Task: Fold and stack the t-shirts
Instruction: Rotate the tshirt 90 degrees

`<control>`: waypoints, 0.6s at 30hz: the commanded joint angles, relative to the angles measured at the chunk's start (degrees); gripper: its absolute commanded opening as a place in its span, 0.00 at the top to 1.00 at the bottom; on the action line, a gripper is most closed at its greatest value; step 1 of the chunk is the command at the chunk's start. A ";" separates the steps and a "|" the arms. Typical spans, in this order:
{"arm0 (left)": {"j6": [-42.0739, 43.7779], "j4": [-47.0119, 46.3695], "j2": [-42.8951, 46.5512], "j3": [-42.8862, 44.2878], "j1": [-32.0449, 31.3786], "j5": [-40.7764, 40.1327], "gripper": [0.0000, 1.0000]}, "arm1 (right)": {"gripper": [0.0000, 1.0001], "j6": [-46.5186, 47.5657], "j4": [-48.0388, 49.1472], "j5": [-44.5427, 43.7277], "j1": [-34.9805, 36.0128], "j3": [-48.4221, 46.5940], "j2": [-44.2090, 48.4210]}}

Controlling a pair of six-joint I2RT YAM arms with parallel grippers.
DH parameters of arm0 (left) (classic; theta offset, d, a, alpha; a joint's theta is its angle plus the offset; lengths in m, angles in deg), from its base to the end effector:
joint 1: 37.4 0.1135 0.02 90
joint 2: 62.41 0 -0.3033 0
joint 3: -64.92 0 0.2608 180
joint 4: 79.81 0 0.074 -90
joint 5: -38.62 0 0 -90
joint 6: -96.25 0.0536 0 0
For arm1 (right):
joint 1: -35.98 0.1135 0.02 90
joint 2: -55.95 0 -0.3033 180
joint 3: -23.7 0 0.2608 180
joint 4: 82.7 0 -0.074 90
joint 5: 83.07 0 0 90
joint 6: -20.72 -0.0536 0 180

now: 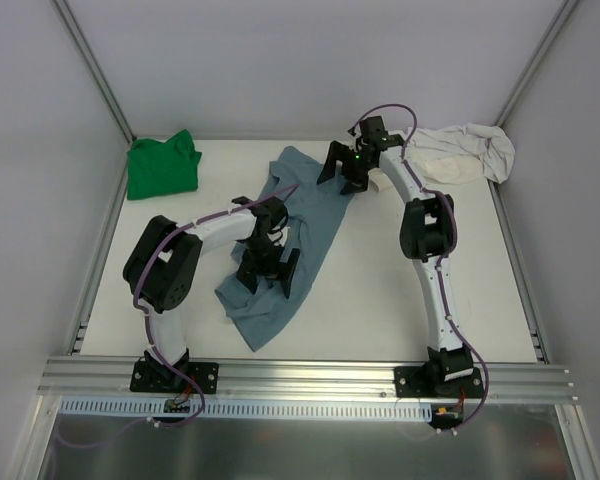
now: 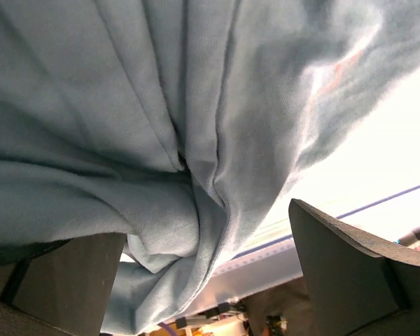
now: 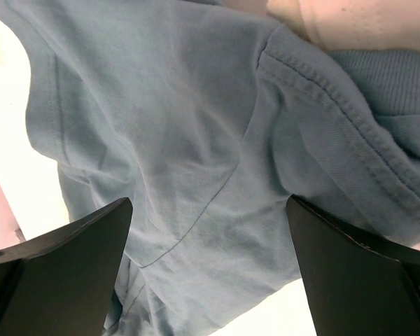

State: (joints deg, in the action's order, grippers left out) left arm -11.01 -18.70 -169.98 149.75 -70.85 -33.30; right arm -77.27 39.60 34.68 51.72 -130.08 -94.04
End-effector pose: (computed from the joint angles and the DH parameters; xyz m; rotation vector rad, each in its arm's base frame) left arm 0.2958 -0.2153 0.1776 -0.4569 -3.0264 0.5104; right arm 0.5846 0.1907 0.1843 -0.3721 2.4971 0.7769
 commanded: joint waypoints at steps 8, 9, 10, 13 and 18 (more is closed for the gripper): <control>-4.09 1.14 3.15 -2.18 -0.65 9.06 0.01 | 0.00 -3.96 8.45 8.72 0.25 -1.28 -3.20; -4.71 1.40 3.15 -1.83 -0.65 11.07 0.02 | 0.01 -5.27 9.50 10.55 0.25 -1.28 -3.37; -5.24 1.23 3.15 -1.66 -0.65 12.31 0.01 | 0.01 -5.80 10.81 11.27 0.34 -1.46 -4.07; -6.82 1.14 3.24 -0.25 -0.74 14.96 0.02 | 0.01 -8.70 14.24 15.14 0.60 -1.55 -5.39; -7.35 2.82 1.49 4.67 -0.74 21.35 0.01 | 0.01 -11.61 18.12 20.06 1.04 -1.37 -6.63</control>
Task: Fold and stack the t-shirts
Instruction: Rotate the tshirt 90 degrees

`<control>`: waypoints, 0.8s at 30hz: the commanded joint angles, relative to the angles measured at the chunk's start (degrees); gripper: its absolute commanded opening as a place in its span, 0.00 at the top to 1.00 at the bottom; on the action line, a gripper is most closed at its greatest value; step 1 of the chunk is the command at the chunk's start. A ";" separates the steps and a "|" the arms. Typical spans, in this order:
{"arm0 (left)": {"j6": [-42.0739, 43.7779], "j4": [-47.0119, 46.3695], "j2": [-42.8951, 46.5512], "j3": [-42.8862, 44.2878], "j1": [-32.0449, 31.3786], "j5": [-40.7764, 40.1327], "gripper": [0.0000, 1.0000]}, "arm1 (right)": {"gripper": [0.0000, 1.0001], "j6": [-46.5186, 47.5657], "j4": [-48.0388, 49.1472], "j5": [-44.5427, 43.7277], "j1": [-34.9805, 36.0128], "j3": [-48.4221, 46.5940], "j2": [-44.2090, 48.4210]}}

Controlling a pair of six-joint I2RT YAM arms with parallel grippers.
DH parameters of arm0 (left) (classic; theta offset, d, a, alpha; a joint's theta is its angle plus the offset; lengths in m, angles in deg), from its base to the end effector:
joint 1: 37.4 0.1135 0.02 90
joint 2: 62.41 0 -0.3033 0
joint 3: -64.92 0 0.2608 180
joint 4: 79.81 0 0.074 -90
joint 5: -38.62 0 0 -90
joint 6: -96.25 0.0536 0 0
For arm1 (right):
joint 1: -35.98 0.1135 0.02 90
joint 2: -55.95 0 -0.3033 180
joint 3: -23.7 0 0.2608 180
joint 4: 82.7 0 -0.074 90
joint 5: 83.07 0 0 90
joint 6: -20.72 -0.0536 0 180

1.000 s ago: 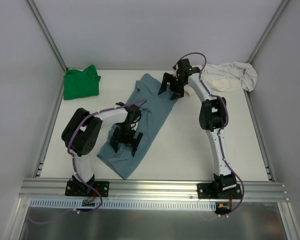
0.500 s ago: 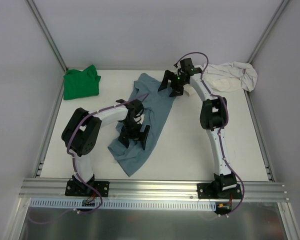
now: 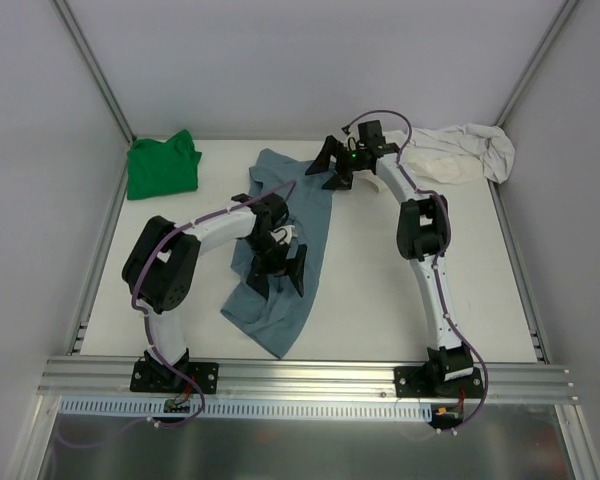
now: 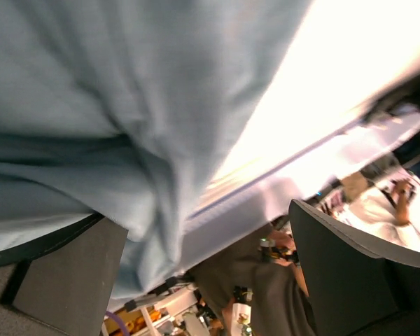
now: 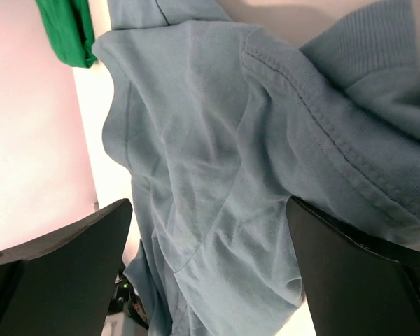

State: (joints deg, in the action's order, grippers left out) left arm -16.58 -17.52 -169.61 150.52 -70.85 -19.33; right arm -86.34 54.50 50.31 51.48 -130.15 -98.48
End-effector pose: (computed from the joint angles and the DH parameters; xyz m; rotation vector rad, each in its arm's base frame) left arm 0.2888 -0.2249 0.1885 -0.3086 -2.8461 0.7970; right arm 0.6035 0.2056 0.1642 -0.3650 2.3193 1.1630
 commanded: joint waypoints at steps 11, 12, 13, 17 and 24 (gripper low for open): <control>-1.96 3.56 4.71 20.16 -0.30 9.88 0.01 | 0.01 8.52 -6.07 -2.48 -0.65 1.66 11.30; -1.26 5.22 5.76 22.08 -0.04 9.09 0.01 | 0.00 10.01 -6.97 -3.46 -0.91 3.86 13.95; -0.99 6.19 6.21 22.71 0.23 8.56 0.01 | 0.01 11.42 -8.02 -4.43 -1.09 6.14 16.68; 1.91 10.77 10.59 22.20 2.60 -1.25 0.01 | 0.01 23.00 -19.34 -14.09 -1.88 15.03 29.25; 1.29 3.31 21.68 1.04 18.59 -1.73 0.01 | 0.00 21.01 -15.24 -15.69 -0.75 46.92 53.69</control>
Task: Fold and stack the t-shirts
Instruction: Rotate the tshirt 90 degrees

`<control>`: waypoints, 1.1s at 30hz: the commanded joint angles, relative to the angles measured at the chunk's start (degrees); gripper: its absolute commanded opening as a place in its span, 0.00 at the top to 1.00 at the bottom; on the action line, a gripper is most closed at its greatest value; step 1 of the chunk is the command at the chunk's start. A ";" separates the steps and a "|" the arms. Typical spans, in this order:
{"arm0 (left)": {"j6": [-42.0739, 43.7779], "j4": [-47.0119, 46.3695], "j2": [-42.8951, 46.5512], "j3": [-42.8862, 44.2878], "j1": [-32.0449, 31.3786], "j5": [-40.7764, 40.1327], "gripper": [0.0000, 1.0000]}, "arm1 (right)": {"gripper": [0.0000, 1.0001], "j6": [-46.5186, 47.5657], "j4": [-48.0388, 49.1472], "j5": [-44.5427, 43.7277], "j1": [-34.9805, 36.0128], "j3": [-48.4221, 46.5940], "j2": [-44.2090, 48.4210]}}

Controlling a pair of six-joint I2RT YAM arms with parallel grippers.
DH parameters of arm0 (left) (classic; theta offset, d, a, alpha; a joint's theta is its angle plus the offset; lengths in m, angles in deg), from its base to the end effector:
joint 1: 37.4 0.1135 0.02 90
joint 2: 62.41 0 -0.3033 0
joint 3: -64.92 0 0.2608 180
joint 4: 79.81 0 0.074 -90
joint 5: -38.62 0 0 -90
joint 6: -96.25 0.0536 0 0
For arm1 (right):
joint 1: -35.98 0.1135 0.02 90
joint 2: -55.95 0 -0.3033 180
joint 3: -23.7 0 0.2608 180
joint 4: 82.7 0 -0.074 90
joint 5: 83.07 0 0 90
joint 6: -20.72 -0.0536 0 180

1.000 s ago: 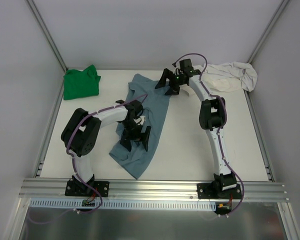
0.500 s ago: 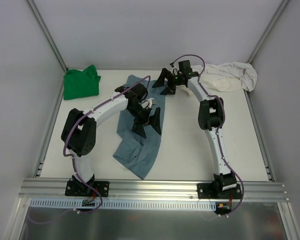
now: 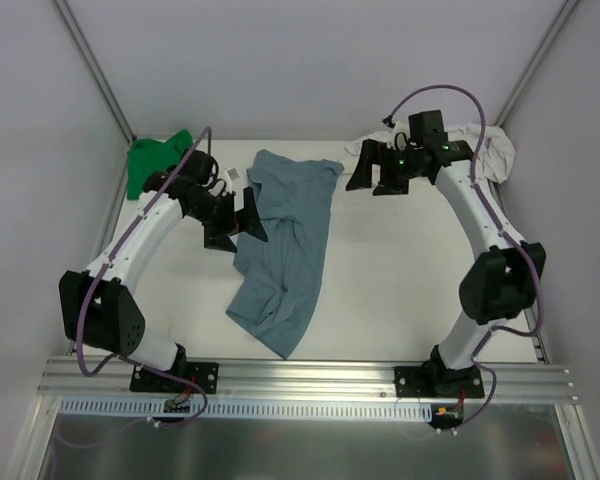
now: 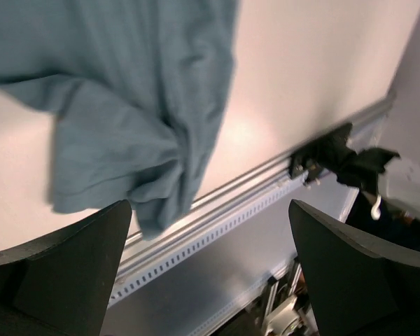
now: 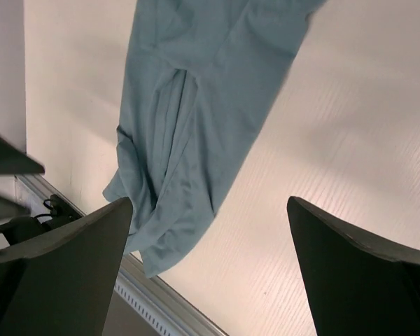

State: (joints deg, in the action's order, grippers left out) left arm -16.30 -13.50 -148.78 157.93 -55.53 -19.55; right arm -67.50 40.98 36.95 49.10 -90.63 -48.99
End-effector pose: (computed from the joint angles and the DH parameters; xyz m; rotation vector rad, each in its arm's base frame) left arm 0.2955 -0.1265 0.3432 0.1035 2.6817 -0.9675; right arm 0.4202 0.1255 0.3611 -0.5515 2.2989 0.7190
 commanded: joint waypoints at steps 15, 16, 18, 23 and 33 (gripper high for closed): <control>3.30 -3.27 -14.45 7.40 3.54 2.27 0.03 | 0.01 -3.71 -3.91 -0.40 19.39 -0.74 -11.06; 3.04 -3.27 -14.01 7.22 3.54 1.83 0.03 | 0.01 -3.80 -4.17 -0.31 20.18 -0.92 -11.85; 2.07 -4.14 -12.16 5.56 3.54 2.00 0.02 | 0.01 -4.24 -4.35 -0.40 20.71 -1.10 -13.26; 1.10 -4.59 -9.79 3.44 3.54 1.48 0.03 | 0.01 -4.51 -4.44 -0.49 22.47 -0.57 -15.81; -0.39 -6.08 -9.08 4.06 3.45 2.62 0.03 | 0.00 -5.91 -5.48 0.04 27.56 -7.13 -24.33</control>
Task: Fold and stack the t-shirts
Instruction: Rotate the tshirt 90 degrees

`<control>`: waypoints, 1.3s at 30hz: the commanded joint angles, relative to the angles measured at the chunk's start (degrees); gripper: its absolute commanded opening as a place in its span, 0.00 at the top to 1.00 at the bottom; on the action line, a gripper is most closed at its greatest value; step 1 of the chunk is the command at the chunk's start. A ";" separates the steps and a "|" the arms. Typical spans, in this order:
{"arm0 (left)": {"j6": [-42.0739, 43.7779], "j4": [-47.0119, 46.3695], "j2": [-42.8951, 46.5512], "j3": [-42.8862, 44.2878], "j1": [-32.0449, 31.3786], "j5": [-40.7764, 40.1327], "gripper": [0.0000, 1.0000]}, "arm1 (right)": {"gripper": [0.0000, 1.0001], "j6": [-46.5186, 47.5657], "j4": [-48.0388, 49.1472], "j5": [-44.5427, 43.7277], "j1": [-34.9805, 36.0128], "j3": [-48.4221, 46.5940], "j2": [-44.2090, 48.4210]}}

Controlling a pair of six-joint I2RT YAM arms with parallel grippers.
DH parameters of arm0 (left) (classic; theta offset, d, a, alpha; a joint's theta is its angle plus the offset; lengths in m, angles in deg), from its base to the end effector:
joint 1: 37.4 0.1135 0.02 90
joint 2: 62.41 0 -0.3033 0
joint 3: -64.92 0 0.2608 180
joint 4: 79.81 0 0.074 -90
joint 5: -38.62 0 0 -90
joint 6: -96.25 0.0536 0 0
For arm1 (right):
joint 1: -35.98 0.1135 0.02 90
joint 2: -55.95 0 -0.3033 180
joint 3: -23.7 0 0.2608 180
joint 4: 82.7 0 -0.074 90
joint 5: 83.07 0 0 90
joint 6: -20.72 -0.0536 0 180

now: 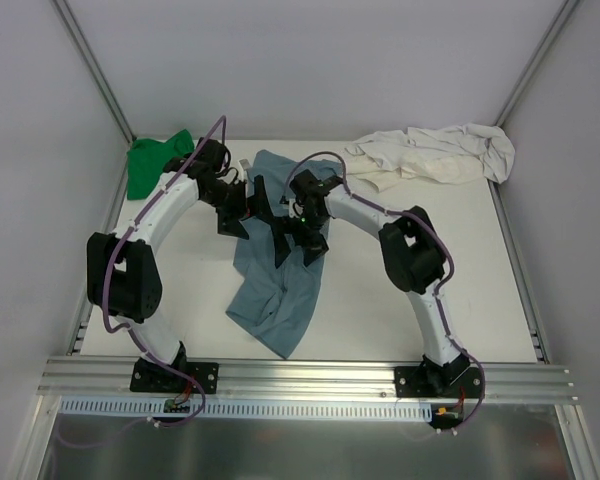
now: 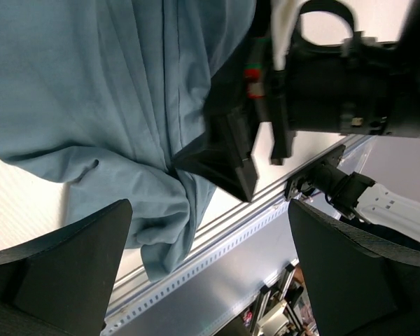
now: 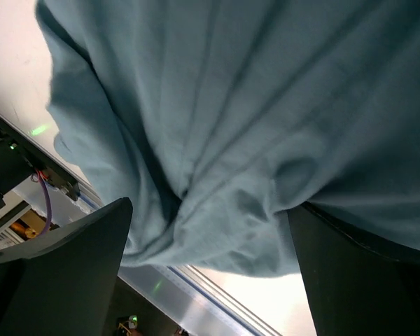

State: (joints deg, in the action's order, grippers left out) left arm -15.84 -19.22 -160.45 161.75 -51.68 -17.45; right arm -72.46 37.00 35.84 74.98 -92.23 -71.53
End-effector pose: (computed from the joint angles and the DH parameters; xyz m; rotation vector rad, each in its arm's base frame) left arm 0.3601 -0.1225 0.3039 0.0225 2.6985 -0.9908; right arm 0.3705 0.3334 0.1871 -1.0073 2.7277 0.8658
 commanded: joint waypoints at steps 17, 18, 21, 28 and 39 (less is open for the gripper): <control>0.20 1.58 3.73 -2.32 -0.39 -0.18 0.03 | 0.01 1.42 -8.28 -3.15 1.52 -14.00 -9.01; 0.29 1.84 3.82 -2.14 -0.39 -0.18 0.03 | 0.00 1.51 -8.45 -3.24 1.25 -14.09 -9.27; 0.46 2.46 4.26 -2.40 -0.39 -0.18 0.03 | 0.01 1.95 -8.72 -3.51 -0.07 -14.96 -10.33; 0.73 2.72 5.23 -3.28 -0.39 -0.36 0.03 | 0.00 2.04 -9.16 -3.33 -2.97 -18.39 -13.93; 0.29 2.37 4.52 -3.28 -0.39 0.08 0.02 | 0.00 1.86 -9.51 -3.24 -6.66 -23.93 -18.94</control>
State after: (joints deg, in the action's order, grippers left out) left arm -15.75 -17.74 -157.33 158.38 -51.68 -17.47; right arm -73.11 24.71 38.74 70.37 -114.69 -86.43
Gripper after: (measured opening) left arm 0.974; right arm 0.993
